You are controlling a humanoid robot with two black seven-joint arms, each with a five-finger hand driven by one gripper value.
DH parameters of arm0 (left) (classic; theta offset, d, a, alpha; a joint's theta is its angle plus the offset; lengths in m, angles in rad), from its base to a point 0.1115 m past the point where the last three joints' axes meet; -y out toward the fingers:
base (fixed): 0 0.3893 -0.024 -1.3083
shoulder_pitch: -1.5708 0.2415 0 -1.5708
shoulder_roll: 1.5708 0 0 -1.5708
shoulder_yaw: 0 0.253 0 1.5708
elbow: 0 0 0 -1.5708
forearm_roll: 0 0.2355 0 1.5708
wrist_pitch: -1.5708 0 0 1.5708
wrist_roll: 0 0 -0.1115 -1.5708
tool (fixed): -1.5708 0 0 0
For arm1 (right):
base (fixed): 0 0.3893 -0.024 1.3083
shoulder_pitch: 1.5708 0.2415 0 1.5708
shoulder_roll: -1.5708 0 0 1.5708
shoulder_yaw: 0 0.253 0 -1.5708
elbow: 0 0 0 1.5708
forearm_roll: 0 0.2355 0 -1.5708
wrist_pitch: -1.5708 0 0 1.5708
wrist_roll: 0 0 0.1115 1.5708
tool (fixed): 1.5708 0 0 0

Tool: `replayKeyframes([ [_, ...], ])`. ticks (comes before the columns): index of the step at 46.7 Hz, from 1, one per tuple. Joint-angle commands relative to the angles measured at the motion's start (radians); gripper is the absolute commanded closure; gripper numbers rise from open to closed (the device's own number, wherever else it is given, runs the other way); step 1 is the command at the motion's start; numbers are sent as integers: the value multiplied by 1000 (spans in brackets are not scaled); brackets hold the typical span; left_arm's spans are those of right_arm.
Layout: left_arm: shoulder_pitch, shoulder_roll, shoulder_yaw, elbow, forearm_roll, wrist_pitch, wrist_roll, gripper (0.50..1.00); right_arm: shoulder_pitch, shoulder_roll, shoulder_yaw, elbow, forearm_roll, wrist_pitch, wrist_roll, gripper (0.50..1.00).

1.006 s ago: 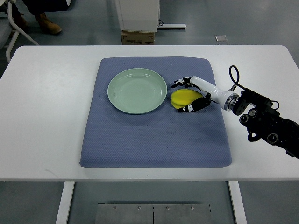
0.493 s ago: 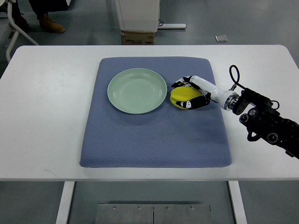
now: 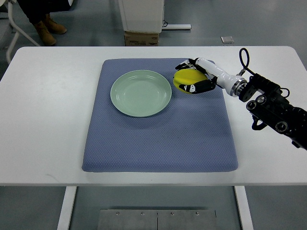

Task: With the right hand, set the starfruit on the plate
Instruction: 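Lift the starfruit with the right hand and carry it over the plate, then lower the starfruit onto the plate and open the right hand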

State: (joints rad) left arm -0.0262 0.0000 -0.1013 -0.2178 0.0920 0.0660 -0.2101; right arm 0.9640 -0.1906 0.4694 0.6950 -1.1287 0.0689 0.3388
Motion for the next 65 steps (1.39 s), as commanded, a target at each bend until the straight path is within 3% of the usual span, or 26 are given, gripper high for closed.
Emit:
replayKeyframes([
  [1,0,0,-1,0,0,0,0,500,24,29,-1,-3,26,-1,-15,1000],
  [19,0,0,-1,0,0,0,0,500,110,191,-6,-49,56,-3,-81,1000],
  [59,0,0,-1,0,0,0,0,500,110,191,-187,-3,70,-1,-109,1000],
  [65,0,0,0,0,0,0,0,500,110,191,-204,7,69,0,-139,1000],
])
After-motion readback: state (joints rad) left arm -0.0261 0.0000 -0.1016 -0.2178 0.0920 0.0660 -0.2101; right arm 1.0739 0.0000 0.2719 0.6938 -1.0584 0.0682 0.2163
